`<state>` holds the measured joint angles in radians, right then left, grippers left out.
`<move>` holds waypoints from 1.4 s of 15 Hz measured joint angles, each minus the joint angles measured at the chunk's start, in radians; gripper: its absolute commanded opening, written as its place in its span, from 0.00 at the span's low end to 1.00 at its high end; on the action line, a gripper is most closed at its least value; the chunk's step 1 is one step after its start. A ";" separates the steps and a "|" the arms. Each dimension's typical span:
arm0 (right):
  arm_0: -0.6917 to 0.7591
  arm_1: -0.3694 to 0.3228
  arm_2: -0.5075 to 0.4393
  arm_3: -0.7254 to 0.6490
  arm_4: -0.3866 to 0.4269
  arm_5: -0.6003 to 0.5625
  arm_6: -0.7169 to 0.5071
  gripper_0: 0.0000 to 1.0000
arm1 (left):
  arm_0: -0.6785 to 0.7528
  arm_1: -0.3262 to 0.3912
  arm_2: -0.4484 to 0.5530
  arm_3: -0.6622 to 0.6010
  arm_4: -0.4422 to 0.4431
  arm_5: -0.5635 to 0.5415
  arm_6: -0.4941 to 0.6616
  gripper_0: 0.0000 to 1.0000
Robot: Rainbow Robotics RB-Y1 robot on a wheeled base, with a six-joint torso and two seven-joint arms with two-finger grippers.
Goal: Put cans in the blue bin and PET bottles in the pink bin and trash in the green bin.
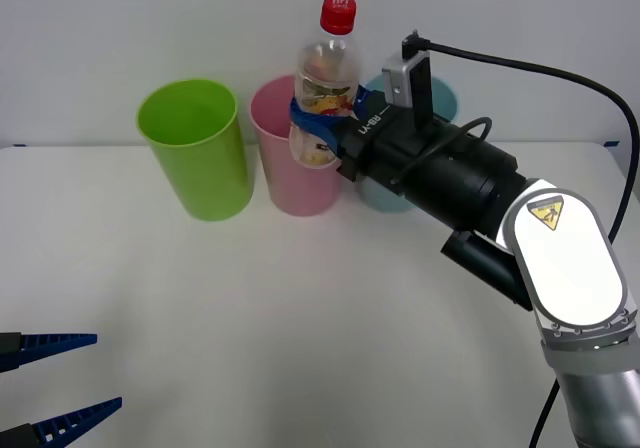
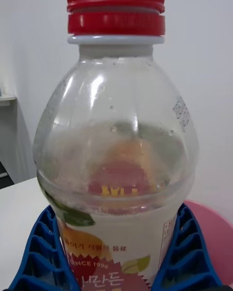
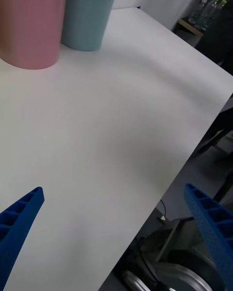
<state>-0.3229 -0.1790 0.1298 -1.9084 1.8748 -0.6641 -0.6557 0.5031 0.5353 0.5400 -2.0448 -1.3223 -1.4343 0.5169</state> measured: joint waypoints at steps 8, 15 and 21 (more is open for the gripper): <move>-0.250 0.053 0.001 0.317 0.015 0.129 -0.001 0.00 | 0.000 0.000 0.000 0.000 0.000 0.000 0.000 1.00; -0.390 0.055 0.120 0.562 0.014 0.362 0.002 0.00 | 0.000 0.000 0.000 0.000 0.000 0.000 0.000 1.00; -0.420 0.053 0.113 0.643 0.029 0.393 0.020 0.00 | 0.000 0.000 0.000 0.000 0.000 0.000 0.000 1.00</move>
<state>-0.7426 -0.1256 0.2428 -1.2658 1.9038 -0.2715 -0.6358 0.5031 0.5353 0.5400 -2.0448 -1.3223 -1.4343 0.5169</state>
